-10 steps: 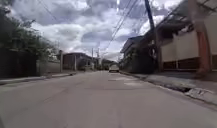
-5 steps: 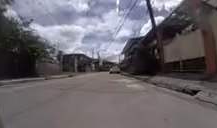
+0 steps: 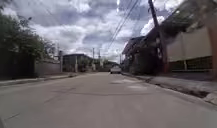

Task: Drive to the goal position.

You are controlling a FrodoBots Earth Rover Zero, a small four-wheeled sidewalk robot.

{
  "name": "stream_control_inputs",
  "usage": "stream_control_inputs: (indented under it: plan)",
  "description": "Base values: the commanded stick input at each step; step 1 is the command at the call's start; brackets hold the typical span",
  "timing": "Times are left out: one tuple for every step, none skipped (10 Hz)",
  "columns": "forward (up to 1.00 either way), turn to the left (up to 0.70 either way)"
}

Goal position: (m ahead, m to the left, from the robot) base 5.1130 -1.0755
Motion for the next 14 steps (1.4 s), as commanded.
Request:
stream_control_inputs:
  plan:
    - [0.5, 0.0]
    - [0.5, 0.0]
    - [0.5, 0.0]
    - [0.5, 0.0]
    - [0.5, 0.0]
    - [0.5, 0.0]
    - [0.5, -0.04]
    - [0.5, -0.39]
    - [0.5, -0.5]
    - [0.5, -0.5]
    - [0.5, -0.17]
    - [0.5, 0.0]
    - [0.5, 0.0]
    - [0.5, 0.0]
